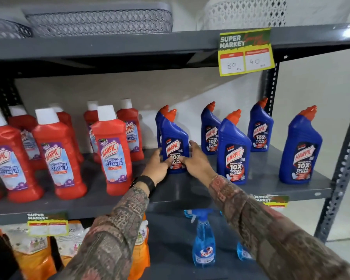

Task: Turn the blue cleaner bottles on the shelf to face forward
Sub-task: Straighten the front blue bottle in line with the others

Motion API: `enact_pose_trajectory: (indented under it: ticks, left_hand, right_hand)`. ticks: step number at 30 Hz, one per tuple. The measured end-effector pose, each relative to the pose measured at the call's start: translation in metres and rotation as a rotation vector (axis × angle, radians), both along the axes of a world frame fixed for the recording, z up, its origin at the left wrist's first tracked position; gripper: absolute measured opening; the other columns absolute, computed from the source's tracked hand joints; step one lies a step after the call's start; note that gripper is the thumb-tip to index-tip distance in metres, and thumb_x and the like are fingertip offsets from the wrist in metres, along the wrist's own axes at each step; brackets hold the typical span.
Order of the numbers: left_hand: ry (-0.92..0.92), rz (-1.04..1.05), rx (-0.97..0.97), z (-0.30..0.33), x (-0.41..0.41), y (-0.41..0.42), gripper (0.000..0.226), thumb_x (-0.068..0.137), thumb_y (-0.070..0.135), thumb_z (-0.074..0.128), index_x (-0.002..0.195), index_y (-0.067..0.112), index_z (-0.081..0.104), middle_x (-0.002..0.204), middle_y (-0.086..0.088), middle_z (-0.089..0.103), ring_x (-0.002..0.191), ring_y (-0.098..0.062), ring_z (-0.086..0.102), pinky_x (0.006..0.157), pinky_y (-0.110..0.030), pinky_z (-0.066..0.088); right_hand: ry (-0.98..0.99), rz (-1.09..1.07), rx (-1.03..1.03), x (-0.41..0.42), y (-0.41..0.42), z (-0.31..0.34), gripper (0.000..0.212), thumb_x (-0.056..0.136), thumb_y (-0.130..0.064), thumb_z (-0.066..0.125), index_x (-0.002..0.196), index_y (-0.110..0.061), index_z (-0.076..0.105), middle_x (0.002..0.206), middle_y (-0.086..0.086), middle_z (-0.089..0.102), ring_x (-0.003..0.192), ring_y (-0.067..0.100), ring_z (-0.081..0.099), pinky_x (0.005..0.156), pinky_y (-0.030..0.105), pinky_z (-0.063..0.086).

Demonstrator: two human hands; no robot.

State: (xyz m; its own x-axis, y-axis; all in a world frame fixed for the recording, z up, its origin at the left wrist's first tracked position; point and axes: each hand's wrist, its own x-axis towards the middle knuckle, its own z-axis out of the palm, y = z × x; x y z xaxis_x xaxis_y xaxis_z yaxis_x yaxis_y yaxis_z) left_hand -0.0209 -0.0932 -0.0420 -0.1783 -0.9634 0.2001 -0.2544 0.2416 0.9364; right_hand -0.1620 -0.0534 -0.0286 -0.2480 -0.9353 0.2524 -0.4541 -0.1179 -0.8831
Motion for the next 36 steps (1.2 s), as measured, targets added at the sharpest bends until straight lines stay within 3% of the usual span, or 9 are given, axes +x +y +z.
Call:
enact_pose_trajectory:
  ticks: [5,8,12,17,20,22,27,30,36]
  left_hand:
    - [-0.142,0.06,-0.074,-0.01,0.005,-0.002,0.044,0.095,0.026,0.068,0.137,0.018,0.057,0.13,-0.004,0.071,0.117,-0.021,0.067,0.108,-0.044,0.05]
    - [-0.14,0.045,-0.117,-0.011,0.008,0.012,0.041,0.096,0.024,0.067,0.135,0.017,0.058,0.126,-0.003,0.072,0.113,-0.019,0.068,0.105,-0.04,0.052]
    - [-0.15,-0.002,-0.159,-0.018,0.017,0.028,0.04,0.097,0.021,0.066,0.135,0.014,0.058,0.125,0.0,0.07,0.112,-0.014,0.066,0.102,-0.035,0.052]
    - [-0.123,-0.021,-0.185,-0.021,0.024,0.044,0.038,0.098,0.022,0.065,0.134,0.016,0.058,0.119,0.007,0.069,0.11,-0.008,0.065,0.092,-0.022,0.048]
    - [-0.076,-0.064,-0.159,-0.02,0.03,0.05,0.039,0.097,0.021,0.067,0.134,0.023,0.055,0.112,0.016,0.068,0.1,0.008,0.067,0.088,-0.014,0.052]
    - [-0.048,-0.079,-0.162,-0.023,0.035,0.051,0.045,0.096,0.017,0.068,0.136,0.029,0.051,0.113,0.017,0.067,0.094,0.019,0.066,0.084,-0.009,0.054]
    - [0.053,0.013,-0.18,-0.03,0.042,0.052,0.053,0.092,0.014,0.073,0.141,0.018,0.052,0.123,0.005,0.07,0.099,0.009,0.068,0.086,-0.016,0.058]
    - [0.066,0.056,-0.177,-0.031,0.042,0.053,0.054,0.091,0.013,0.073,0.141,0.017,0.052,0.122,0.005,0.07,0.097,0.009,0.068,0.077,-0.013,0.057]
    - [0.025,0.036,-0.189,-0.033,0.043,0.052,0.054,0.09,0.016,0.074,0.139,0.018,0.051,0.123,0.006,0.068,0.105,-0.001,0.067,0.088,-0.022,0.056]
  right_hand:
    - [-0.025,-0.014,-0.034,-0.003,-0.004,-0.011,0.036,0.097,-0.016,0.068,0.13,-0.011,0.056,0.114,0.0,0.066,0.105,0.017,0.066,0.069,0.015,0.047]
    - [0.042,-0.003,-0.08,-0.003,0.007,-0.017,0.037,0.097,-0.016,0.067,0.132,-0.01,0.054,0.119,0.002,0.067,0.105,0.016,0.064,0.077,0.019,0.05]
    - [0.112,-0.009,-0.118,-0.004,0.025,-0.027,0.037,0.097,-0.019,0.067,0.13,-0.009,0.053,0.11,-0.005,0.061,0.098,0.009,0.06,0.067,0.008,0.042]
    - [0.099,-0.001,-0.157,-0.003,0.041,-0.038,0.034,0.096,-0.023,0.069,0.126,-0.014,0.055,0.115,-0.003,0.071,0.101,0.01,0.069,0.084,0.026,0.058]
    - [0.011,0.038,-0.178,-0.007,0.048,-0.04,0.046,0.091,-0.019,0.076,0.133,-0.016,0.056,0.116,-0.008,0.072,0.1,-0.005,0.067,0.083,0.01,0.056]
    - [-0.005,0.032,-0.171,-0.01,0.05,-0.04,0.052,0.085,-0.013,0.082,0.132,-0.013,0.059,0.112,-0.01,0.07,0.101,-0.002,0.068,0.074,0.003,0.052]
    - [0.028,0.029,-0.161,0.0,0.046,-0.042,0.052,0.082,-0.009,0.084,0.129,-0.013,0.063,0.11,-0.008,0.073,0.098,0.002,0.072,0.075,0.01,0.057]
    - [0.034,0.018,-0.159,0.006,0.044,-0.043,0.053,0.083,-0.012,0.084,0.131,-0.016,0.061,0.116,-0.005,0.074,0.103,0.006,0.072,0.085,0.021,0.06]
    - [0.072,-0.033,-0.167,0.005,0.047,-0.048,0.052,0.083,-0.012,0.083,0.13,-0.014,0.061,0.118,-0.004,0.074,0.104,0.006,0.071,0.09,0.026,0.06]
